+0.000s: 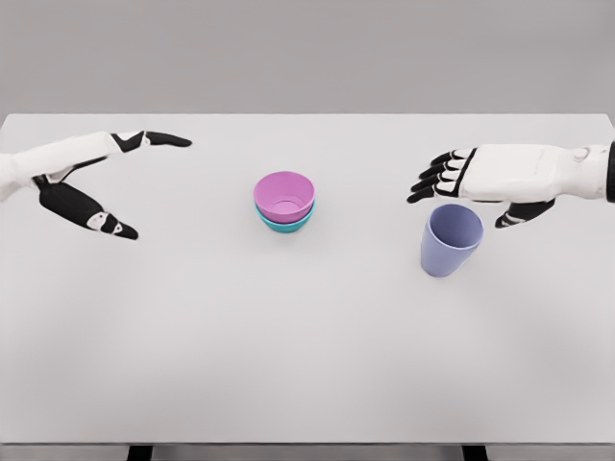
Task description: Stacking bowl and cup with both arms
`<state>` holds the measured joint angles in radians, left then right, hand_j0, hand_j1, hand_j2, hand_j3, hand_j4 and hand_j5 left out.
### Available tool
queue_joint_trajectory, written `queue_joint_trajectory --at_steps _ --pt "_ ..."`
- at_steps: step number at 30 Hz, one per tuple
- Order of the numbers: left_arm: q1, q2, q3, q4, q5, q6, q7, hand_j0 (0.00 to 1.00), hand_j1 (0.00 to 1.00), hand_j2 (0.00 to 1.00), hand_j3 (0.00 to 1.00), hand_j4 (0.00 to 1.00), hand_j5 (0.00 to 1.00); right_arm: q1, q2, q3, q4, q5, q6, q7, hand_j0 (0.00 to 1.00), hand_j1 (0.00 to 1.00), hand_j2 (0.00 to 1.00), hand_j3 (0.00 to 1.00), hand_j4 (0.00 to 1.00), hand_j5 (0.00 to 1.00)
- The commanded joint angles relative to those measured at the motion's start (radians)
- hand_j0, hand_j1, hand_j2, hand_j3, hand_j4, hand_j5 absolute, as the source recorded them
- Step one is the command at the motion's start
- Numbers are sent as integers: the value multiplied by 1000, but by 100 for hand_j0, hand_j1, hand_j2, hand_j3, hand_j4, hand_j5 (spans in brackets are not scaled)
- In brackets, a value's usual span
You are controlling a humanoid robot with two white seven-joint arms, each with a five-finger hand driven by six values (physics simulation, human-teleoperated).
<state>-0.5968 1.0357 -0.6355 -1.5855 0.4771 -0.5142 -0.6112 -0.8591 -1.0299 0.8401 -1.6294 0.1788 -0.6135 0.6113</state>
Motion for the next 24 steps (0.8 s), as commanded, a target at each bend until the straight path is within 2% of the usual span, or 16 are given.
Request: queue_joint_trajectory --at_steps 1,6,16,24 --pt "5 0 17 22 -21 -6 0 100 100 100 100 100 100 0 5 10 23 5 3 0 100 100 100 100 100 100" --pt "15 -26 23 24 -31 -7 0 100 100 100 100 100 100 -3 30 34 48 25 3 0 100 100 100 100 100 100" --pt "17 -29 23 30 -32 -7 0 100 100 100 100 100 100 -3 31 70 72 44 3 0 100 100 100 100 100 100" --pt "18 -29 23 32 -32 -7 0 100 100 100 100 100 100 -6 62 79 128 70 3 0 100 100 100 100 100 100"
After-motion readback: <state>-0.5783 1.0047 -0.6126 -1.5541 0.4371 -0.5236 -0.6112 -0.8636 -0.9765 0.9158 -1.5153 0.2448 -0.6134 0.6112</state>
